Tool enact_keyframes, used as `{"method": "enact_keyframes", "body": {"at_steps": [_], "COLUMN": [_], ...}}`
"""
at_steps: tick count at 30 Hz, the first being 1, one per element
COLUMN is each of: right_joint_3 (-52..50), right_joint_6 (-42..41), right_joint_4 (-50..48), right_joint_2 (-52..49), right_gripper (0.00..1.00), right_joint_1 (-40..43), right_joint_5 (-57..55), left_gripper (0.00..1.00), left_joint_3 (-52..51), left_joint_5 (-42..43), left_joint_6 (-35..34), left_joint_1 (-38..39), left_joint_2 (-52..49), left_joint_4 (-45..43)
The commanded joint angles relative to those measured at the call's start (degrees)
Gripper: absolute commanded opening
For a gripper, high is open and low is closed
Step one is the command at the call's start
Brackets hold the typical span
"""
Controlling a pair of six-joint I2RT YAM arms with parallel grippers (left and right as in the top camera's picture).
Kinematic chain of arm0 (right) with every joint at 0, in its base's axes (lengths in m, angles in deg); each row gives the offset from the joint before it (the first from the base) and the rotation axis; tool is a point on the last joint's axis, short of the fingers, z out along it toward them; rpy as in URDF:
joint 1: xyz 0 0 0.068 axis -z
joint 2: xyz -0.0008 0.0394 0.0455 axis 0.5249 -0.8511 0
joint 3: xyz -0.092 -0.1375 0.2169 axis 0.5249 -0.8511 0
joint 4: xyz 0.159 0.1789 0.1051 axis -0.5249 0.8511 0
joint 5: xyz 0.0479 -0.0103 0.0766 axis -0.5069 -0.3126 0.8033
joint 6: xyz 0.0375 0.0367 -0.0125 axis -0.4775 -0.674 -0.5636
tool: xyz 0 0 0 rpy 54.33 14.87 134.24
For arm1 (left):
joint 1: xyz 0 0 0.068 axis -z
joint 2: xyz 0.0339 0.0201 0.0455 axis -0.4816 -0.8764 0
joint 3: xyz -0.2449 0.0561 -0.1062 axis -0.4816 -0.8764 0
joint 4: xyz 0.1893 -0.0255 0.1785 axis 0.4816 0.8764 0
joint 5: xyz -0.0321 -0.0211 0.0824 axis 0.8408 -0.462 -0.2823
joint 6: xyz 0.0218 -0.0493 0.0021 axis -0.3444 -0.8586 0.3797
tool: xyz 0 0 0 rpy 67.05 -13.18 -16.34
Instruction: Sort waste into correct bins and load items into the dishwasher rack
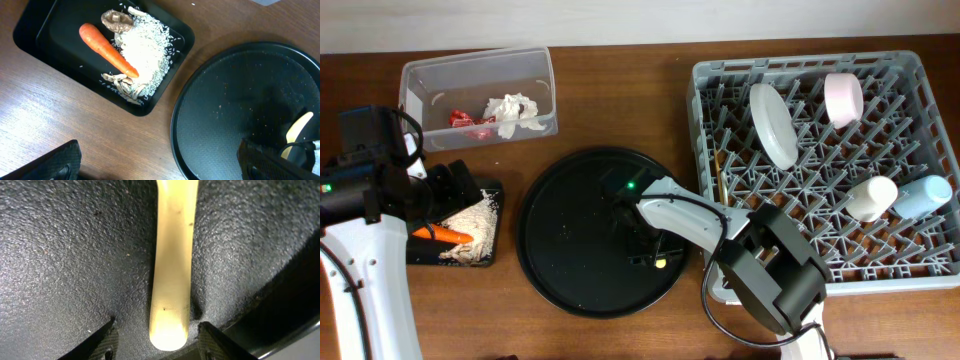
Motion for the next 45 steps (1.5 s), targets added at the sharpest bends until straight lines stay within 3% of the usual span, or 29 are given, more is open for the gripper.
{"method": "enact_keyframes", "body": {"at_steps": [1, 3, 8, 12, 28, 31, 33, 35, 40, 41, 42, 43, 45], "right_joint_3": [-3.45, -3.61, -3.61, -3.61, -3.48, -3.48, -3.5, -3.82, -4.68, -4.68, -4.7, -4.72, -4.72], "right_joint_6": [-0.02, 0.0, -1.14, -1.53, -1.51, -1.49, -1.44, -1.03, -1.05, -1.05, -1.05, -1.05, -1.07], "right_joint_4": [-1.55, -2.12, -4.33, -3.78, -2.6, -2.6, -3.37, -4.79, -7.15, -7.37, -7.39, -7.32, -6.91], "right_joint_2": [-0.81, -0.81, -0.81, -0.79, 7.74, 9.42, 9.35, 8.15, 1.07, 0.33, 0.02, 0.0, 0.0], "right_gripper": [0.4, 0.33, 0.3, 0.22, 0.2, 0.21, 0.4, 0.45, 0.49, 0.47, 0.39, 0.24, 0.09], "right_joint_1": [-0.07, 0.04, 0.04, 0.04, 0.04, 0.07, 0.15, 0.15, 0.0, 0.0, 0.0, 0.0, 0.04], "right_joint_5": [-1.27, -1.29, -1.79, -1.68, -3.23, -4.0, -4.96, -4.87, -1.88, -1.86, -1.9, -1.88, -1.66], "left_gripper": [0.99, 0.99, 0.99, 0.99, 0.99, 0.99, 0.99, 0.99, 0.99, 0.99, 0.99, 0.99, 0.99], "left_joint_3": [-0.07, -0.07, -0.07, -0.07, -0.07, -0.07, -0.07, -0.07, -0.07, -0.07, -0.07, -0.07, -0.07], "left_joint_5": [0.22, 0.22, 0.22, 0.2, 0.22, 0.22, 0.22, 0.22, 0.22, 0.22, 0.22, 0.22, 0.22], "left_joint_6": [-0.09, -0.09, -0.09, -0.09, -0.09, -0.09, -0.09, -0.09, -0.09, -0.09, -0.09, -0.07, -0.09], "left_joint_1": [-0.24, -0.24, -0.24, -0.24, -0.24, -0.24, -0.24, -0.24, -0.24, -0.24, -0.24, -0.24, -0.24], "left_joint_2": [0.24, 0.24, 0.24, 0.24, 0.24, 0.24, 0.24, 0.24, 0.24, 0.24, 0.24, 0.24, 0.24], "left_joint_4": [0.2, 0.2, 0.2, 0.13, 0.2, 0.2, 0.24, 0.22, 0.22, 0.22, 0.2, 0.2, 0.2]}}
